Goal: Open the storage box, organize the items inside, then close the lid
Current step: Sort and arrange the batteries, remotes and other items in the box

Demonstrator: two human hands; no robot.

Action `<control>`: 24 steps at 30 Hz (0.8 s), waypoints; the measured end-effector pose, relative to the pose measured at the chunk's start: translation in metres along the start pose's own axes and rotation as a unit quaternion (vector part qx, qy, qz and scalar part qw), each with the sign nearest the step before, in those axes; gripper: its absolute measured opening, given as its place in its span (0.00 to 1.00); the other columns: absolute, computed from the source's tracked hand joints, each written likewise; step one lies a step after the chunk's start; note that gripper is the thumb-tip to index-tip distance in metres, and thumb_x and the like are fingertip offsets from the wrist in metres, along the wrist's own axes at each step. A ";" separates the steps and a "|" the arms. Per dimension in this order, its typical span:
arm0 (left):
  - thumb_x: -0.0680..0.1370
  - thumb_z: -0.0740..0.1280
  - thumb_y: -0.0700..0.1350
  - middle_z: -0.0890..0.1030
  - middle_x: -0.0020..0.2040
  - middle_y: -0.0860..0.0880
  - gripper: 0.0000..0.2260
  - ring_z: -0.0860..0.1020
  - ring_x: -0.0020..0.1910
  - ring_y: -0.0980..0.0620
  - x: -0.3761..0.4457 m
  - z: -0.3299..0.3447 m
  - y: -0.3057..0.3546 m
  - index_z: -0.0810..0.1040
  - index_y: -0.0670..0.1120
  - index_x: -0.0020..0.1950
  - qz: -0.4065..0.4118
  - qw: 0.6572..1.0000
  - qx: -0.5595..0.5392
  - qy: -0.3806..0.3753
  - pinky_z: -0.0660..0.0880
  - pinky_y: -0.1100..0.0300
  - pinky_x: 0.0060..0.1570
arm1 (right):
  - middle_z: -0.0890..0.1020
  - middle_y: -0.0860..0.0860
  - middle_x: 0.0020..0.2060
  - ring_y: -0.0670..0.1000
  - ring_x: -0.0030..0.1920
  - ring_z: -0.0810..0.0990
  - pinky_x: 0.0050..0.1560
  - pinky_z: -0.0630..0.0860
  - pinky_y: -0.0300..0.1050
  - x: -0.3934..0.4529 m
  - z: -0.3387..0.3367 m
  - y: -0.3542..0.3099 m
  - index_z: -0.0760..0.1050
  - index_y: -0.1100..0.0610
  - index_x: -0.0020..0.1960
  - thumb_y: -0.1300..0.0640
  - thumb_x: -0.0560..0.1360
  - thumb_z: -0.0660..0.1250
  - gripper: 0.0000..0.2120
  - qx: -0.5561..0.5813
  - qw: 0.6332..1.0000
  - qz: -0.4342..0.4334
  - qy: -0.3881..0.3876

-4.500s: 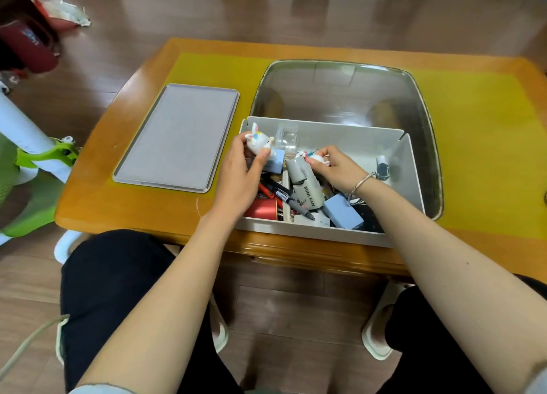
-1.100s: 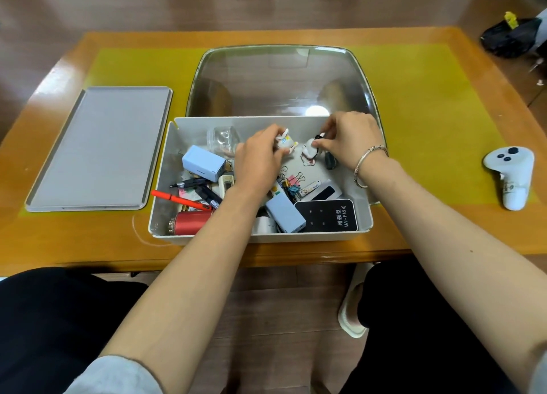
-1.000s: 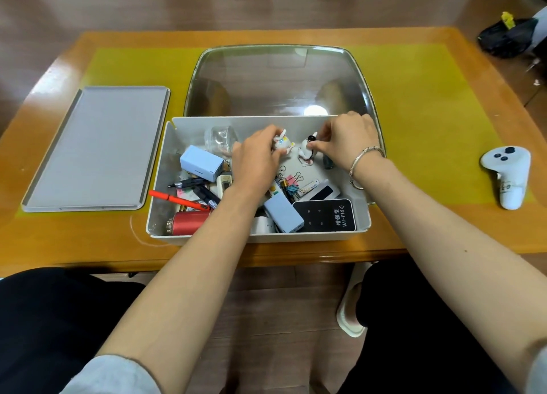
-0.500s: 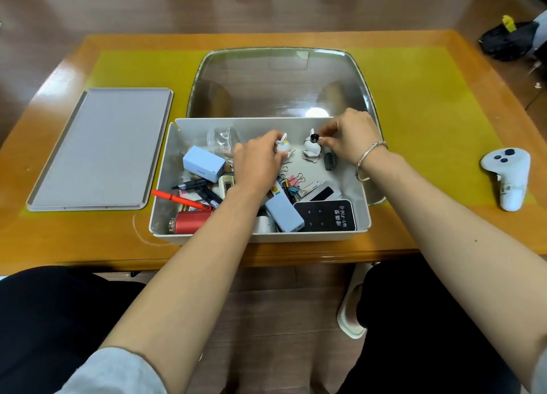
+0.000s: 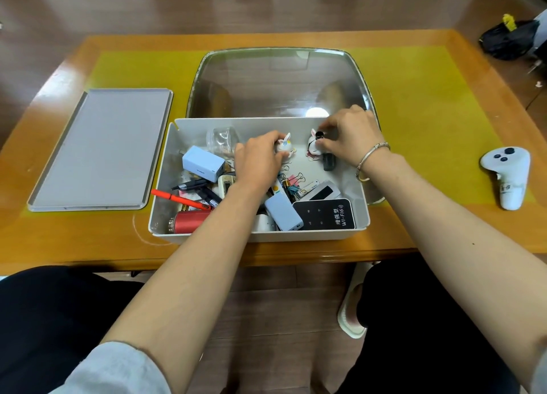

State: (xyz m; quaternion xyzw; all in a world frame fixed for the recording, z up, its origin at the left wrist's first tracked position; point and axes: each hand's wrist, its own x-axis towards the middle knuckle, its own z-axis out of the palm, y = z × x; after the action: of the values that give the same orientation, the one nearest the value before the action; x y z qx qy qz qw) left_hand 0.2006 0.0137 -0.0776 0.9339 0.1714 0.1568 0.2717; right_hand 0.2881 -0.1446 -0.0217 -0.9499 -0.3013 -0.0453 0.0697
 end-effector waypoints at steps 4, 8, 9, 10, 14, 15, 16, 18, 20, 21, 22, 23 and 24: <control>0.76 0.70 0.50 0.84 0.50 0.52 0.13 0.77 0.50 0.46 -0.001 0.000 0.000 0.78 0.55 0.60 0.004 1.000 0.002 0.004 0.60 0.56 0.48 | 0.82 0.52 0.49 0.57 0.56 0.73 0.56 0.66 0.49 0.001 0.002 -0.002 0.79 0.49 0.55 0.44 0.72 0.68 0.15 -0.030 1.000 0.003 0.003; 0.76 0.70 0.50 0.84 0.51 0.52 0.13 0.78 0.51 0.47 0.000 -0.001 0.000 0.78 0.55 0.61 0.005 1.000 0.009 0.000 0.60 0.56 0.48 | 0.82 0.54 0.47 0.58 0.56 0.73 0.54 0.65 0.50 0.001 0.005 -0.005 0.80 0.50 0.54 0.46 0.73 0.67 0.12 -0.040 0.999 0.015 0.020; 0.76 0.70 0.50 0.84 0.51 0.52 0.13 0.78 0.51 0.47 0.000 -0.001 0.000 0.78 0.55 0.60 0.005 1.000 0.007 0.000 0.60 0.56 0.48 | 0.82 0.54 0.47 0.58 0.56 0.73 0.54 0.65 0.50 0.000 0.006 -0.005 0.80 0.51 0.53 0.47 0.74 0.67 0.12 -0.041 0.999 0.021 0.023; 0.76 0.70 0.50 0.84 0.51 0.52 0.13 0.78 0.50 0.47 0.000 -0.001 0.000 0.78 0.55 0.60 0.004 1.000 0.003 0.001 0.60 0.56 0.48 | 0.82 0.54 0.47 0.58 0.56 0.73 0.54 0.65 0.50 0.000 0.006 -0.006 0.80 0.52 0.53 0.47 0.74 0.67 0.11 -0.042 0.998 0.025 0.026; 0.75 0.71 0.49 0.84 0.48 0.52 0.10 0.77 0.47 0.46 -0.001 -0.001 -0.001 0.75 0.54 0.55 -0.004 1.000 -0.015 -0.003 0.60 0.56 0.47 | 0.82 0.55 0.46 0.59 0.55 0.72 0.53 0.65 0.50 -0.001 0.009 -0.005 0.81 0.53 0.53 0.49 0.75 0.67 0.11 -0.041 0.998 0.023 0.034; 0.75 0.71 0.49 0.84 0.47 0.51 0.09 0.77 0.46 0.46 -0.001 -0.001 -0.001 0.75 0.54 0.54 -0.004 1.000 -0.016 -0.005 0.60 0.56 0.47 | 0.82 0.55 0.47 0.59 0.55 0.72 0.52 0.65 0.50 -0.002 0.009 -0.005 0.80 0.53 0.53 0.49 0.75 0.67 0.11 -0.039 0.998 0.021 0.035; 0.75 0.71 0.49 0.84 0.47 0.52 0.09 0.76 0.45 0.47 -0.001 -0.001 -0.001 0.75 0.53 0.53 -0.003 1.000 -0.016 -0.008 0.60 0.56 0.46 | 0.82 0.54 0.47 0.59 0.55 0.72 0.52 0.64 0.50 -0.002 0.010 -0.004 0.80 0.53 0.54 0.49 0.74 0.67 0.11 -0.037 0.998 0.019 0.037; 0.74 0.72 0.48 0.82 0.47 0.52 0.09 0.75 0.45 0.49 0.000 -0.001 -0.001 0.76 0.53 0.52 0.004 1.000 -0.018 -0.011 0.59 0.56 0.47 | 0.81 0.54 0.46 0.58 0.55 0.72 0.52 0.64 0.51 -0.004 0.012 -0.004 0.80 0.52 0.53 0.47 0.74 0.67 0.12 -0.034 0.998 0.016 0.045; 0.74 0.72 0.47 0.78 0.50 0.53 0.09 0.74 0.47 0.50 0.001 -0.001 -0.002 0.77 0.52 0.53 0.009 1.000 -0.023 -0.014 0.59 0.57 0.49 | 0.81 0.54 0.46 0.58 0.55 0.71 0.52 0.64 0.51 -0.004 0.013 -0.005 0.80 0.52 0.53 0.46 0.75 0.66 0.12 -0.033 0.998 0.013 0.052; 0.75 0.72 0.46 0.76 0.50 0.53 0.09 0.74 0.48 0.50 0.002 -0.001 -0.002 0.78 0.52 0.54 0.009 0.999 -0.027 -0.017 0.59 0.57 0.50 | 0.81 0.54 0.46 0.58 0.55 0.71 0.52 0.64 0.51 -0.004 0.013 -0.005 0.80 0.51 0.53 0.47 0.75 0.66 0.12 -0.031 0.998 0.012 0.054; 0.75 0.71 0.46 0.75 0.51 0.53 0.09 0.74 0.48 0.50 0.002 -0.002 -0.003 0.78 0.51 0.55 0.010 0.999 -0.029 -0.020 0.60 0.57 0.51 | 0.81 0.53 0.47 0.58 0.55 0.71 0.52 0.64 0.51 -0.004 0.014 -0.005 0.80 0.51 0.54 0.48 0.75 0.65 0.11 -0.027 0.998 0.011 0.056; 0.75 0.71 0.46 0.76 0.51 0.53 0.09 0.74 0.48 0.50 0.002 -0.002 -0.003 0.78 0.50 0.55 0.013 0.999 -0.029 -0.022 0.62 0.57 0.51 | 0.81 0.53 0.47 0.58 0.55 0.71 0.53 0.64 0.51 -0.004 0.014 -0.004 0.80 0.51 0.54 0.49 0.76 0.65 0.11 -0.025 0.998 0.010 0.058; 0.75 0.71 0.46 0.77 0.51 0.52 0.10 0.75 0.48 0.50 0.002 -0.002 -0.003 0.79 0.50 0.56 0.017 0.999 -0.026 -0.023 0.64 0.56 0.52 | 0.82 0.53 0.47 0.58 0.55 0.72 0.53 0.64 0.51 -0.004 0.014 -0.004 0.80 0.51 0.54 0.49 0.76 0.65 0.10 -0.023 0.998 0.010 0.060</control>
State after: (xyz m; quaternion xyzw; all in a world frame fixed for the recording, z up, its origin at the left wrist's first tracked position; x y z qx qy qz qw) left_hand 0.2011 0.0176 -0.0768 0.9326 0.1449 0.1443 0.2972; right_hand 0.2836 -0.1414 -0.0358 -0.9497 -0.2864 -0.1084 0.0660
